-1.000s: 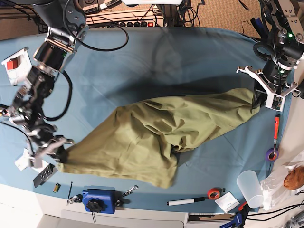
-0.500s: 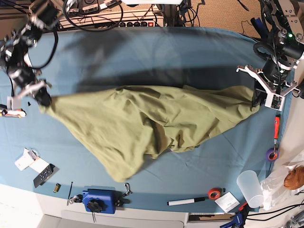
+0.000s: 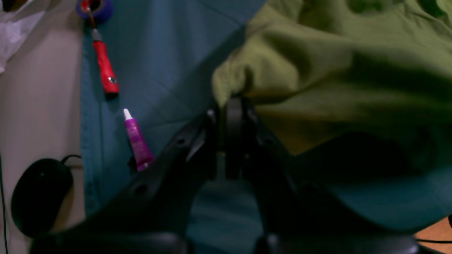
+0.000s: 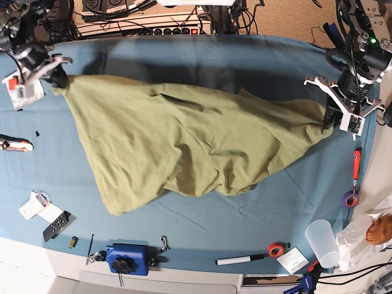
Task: Layout the t-shirt on the table in an organized manner, then fold the t-shirt properly
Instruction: 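Release the t-shirt with both grippers, leaving it spread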
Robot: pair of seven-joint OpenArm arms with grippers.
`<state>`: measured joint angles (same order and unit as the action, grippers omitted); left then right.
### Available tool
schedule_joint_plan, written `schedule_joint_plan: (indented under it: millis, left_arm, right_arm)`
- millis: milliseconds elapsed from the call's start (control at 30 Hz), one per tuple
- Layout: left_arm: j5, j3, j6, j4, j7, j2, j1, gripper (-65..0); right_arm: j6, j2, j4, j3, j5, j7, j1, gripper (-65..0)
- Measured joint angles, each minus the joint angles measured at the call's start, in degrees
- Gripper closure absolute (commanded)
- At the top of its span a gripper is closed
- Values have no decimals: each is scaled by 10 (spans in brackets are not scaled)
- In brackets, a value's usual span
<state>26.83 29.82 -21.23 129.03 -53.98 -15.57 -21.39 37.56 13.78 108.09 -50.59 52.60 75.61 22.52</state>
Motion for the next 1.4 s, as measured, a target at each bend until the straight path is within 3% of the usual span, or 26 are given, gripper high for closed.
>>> schedule_joint_plan:
  millis: [167, 433, 600, 867, 967, 1033, 1167, 1333, 1400]
  left_arm:
    - [4, 0, 0, 0, -25, 0, -17, 0]
    - [4, 0, 0, 0, -34, 0, -62, 0]
    - [4, 0, 1, 0, -78, 0, -87, 0]
    - [37, 0, 2, 0, -69, 0, -103, 0]
    - [44, 0, 2, 0, -69, 0, -103, -176]
    - [43, 0, 2, 0, -69, 0, -103, -271]
    - [43, 0, 2, 0, -69, 0, -103, -288]
    - [43, 0, 2, 6, -64, 0, -102, -288]
    - [44, 0, 2, 7, -10, 0, -100, -288]
  right_arm:
    - [0, 0, 0, -48, 0, 1, 20, 0]
    - [0, -8, 0, -46, 0, 9, 32, 0]
    - [0, -13, 0, -45, 0, 28, 43, 0]
    - [0, -13, 0, -45, 15, 40, 51, 0]
    - [9, -12, 0, -45, 39, 53, 53, -180]
    - [11, -5, 0, -45, 61, 53, 60, -233]
    - [11, 0, 0, -59, 78, 54, 70, -233]
    - [21, 3, 2, -154, 140, 54, 61, -233]
    - [22, 3, 2, -196, 151, 56, 44, -233]
